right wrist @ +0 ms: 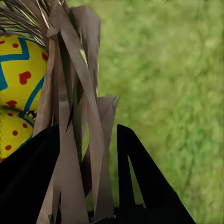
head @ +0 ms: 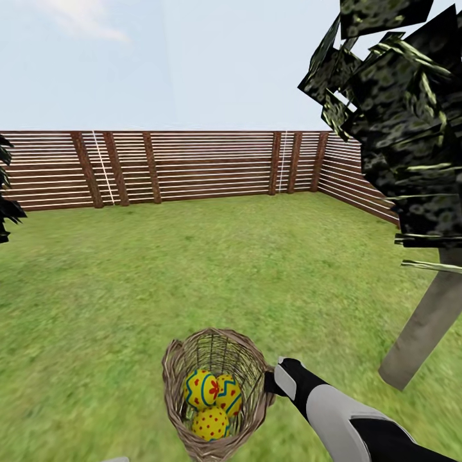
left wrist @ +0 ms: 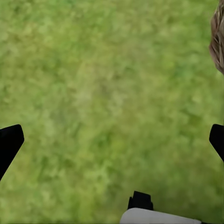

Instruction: Take the three Easter eggs out of the wicker basket on the lawn in the garden, then place them on the lawn next to a single tree (choose any tree) so that all three eggs are next to the same tree and none are left in the basket.

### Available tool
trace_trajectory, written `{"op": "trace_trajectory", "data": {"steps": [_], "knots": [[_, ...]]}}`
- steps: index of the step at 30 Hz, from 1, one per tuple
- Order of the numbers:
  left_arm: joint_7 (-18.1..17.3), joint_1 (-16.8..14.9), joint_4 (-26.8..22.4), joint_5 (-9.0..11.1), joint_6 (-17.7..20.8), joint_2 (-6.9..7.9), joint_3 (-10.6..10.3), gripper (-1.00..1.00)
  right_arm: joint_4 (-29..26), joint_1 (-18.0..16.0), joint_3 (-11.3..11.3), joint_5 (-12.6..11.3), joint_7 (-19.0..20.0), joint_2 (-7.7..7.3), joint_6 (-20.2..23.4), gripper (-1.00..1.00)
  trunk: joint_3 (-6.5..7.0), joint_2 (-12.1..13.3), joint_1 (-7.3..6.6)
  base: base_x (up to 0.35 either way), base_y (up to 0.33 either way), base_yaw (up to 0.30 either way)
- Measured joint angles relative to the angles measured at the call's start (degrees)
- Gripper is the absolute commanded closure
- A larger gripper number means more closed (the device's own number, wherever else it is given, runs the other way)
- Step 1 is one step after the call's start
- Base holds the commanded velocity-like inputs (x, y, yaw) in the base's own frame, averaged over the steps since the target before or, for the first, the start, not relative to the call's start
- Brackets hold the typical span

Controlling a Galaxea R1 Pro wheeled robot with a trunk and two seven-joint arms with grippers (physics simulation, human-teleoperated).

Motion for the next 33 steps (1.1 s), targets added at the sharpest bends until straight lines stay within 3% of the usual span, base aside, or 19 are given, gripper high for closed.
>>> {"op": "trace_trajectory", "data": {"steps": [16,22,25,33], "knots": [[-0.14,-0.03,0.02,0.0,0.0,-0.02,0.0,-1.0,-0.06,0.0,0.28,0.09,0.0,0.0,-0.09,1.0,-2.88,-6.42,3.52,0.0,0.0,0.0],[-0.8,-0.08,4.15,0.42,-0.38,-0.08,0.08,-1.0,-0.08,0.0,0.29,0.1,0.08,0.0,-0.09,1.0,-3.96,-8.83,4.83,0.0,0.0,0.0],[-0.67,-0.09,5.85,0.46,-2.48,-0.04,0.13,-1.0,-0.08,0.0,0.31,0.09,0.13,0.0,-0.1,1.0,-4.5,-10.04,5.49,0.0,0.0,0.0],[-0.68,-0.1,6.34,0.47,-3.17,-0.08,0.18,-1.0,-0.33,0.0,0.28,0.04,0.44,0.0,-0.27,1.0,-5.93,-13.25,7.25,0.0,0.0,0.0]]}}
